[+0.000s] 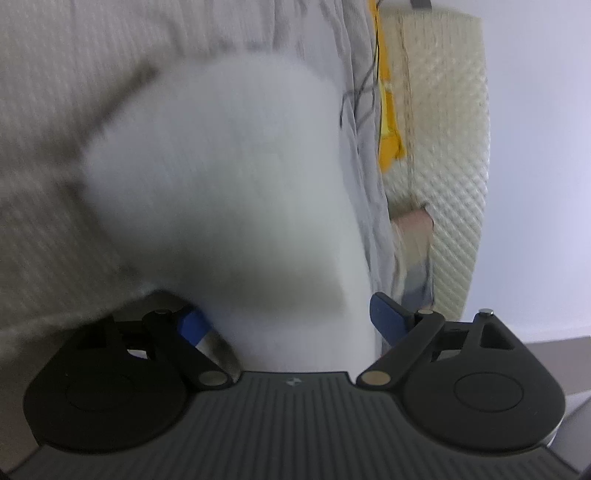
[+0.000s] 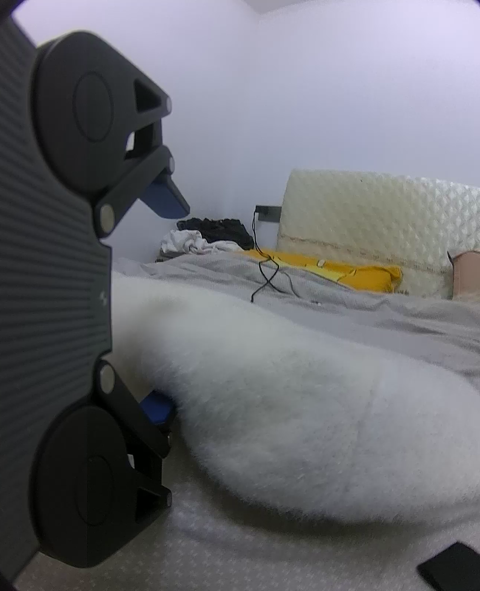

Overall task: Fold large clothes
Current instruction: 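Grasp the sweater edge with both grippers and fold it over again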

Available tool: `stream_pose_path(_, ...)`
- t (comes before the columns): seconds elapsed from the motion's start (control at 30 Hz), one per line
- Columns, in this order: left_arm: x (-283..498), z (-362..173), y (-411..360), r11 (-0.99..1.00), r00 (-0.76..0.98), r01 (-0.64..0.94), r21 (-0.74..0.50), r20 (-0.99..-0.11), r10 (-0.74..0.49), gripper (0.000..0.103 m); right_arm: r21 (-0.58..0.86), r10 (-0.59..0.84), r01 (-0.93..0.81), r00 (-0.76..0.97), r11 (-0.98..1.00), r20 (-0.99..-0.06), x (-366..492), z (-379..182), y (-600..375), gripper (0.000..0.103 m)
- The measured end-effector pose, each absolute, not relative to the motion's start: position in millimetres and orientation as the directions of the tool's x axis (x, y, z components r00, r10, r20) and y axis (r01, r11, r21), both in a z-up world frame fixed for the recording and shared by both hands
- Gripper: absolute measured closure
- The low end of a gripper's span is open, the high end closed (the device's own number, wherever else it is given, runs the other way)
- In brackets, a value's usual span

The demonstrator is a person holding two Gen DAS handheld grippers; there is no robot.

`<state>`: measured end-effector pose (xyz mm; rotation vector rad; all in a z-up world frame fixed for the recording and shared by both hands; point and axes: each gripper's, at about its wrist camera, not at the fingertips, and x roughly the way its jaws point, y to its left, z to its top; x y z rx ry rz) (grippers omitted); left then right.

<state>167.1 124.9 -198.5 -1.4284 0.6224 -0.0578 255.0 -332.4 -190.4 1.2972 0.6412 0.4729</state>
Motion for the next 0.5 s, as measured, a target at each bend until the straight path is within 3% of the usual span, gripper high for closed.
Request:
stream_pose_path(0.2, 162.8, -191.6, 123.1, 0.233, 0.845, -0.362, -0.903, -0.423, -0.327, 0.018, 0.955, 0.633, 0.140, 0.722, 0.263, -0.280, 251.1, -202.1, -328.4, 0.005)
stream_pose_path(0.27, 162.1, -190.2, 125.7, 0.248, 0.846, -0.374, -0.894, -0.438, -0.304, 0.030, 0.942, 0.611, 0.170, 0.725, 0.289, -0.318, 248.3, -202.4, -328.0, 0.006)
stream_pose_path(0.37, 162.8, -184.0, 129.8, 0.289, 0.841, -0.381, -0.878, -0.459, -0.286, 0.041, 0.928, 0.544, 0.209, 0.761, 0.310, -0.353, 243.4, -201.3, -335.3, 0.006)
stream_pose_path(0.5, 158.1, -178.7, 137.9, 0.346, 0.850, -0.365, -0.864, -0.461, -0.255, 0.047, 0.913, 0.448, 0.238, 0.812, 0.332, -0.375, 244.1, -199.6, -347.7, 0.008)
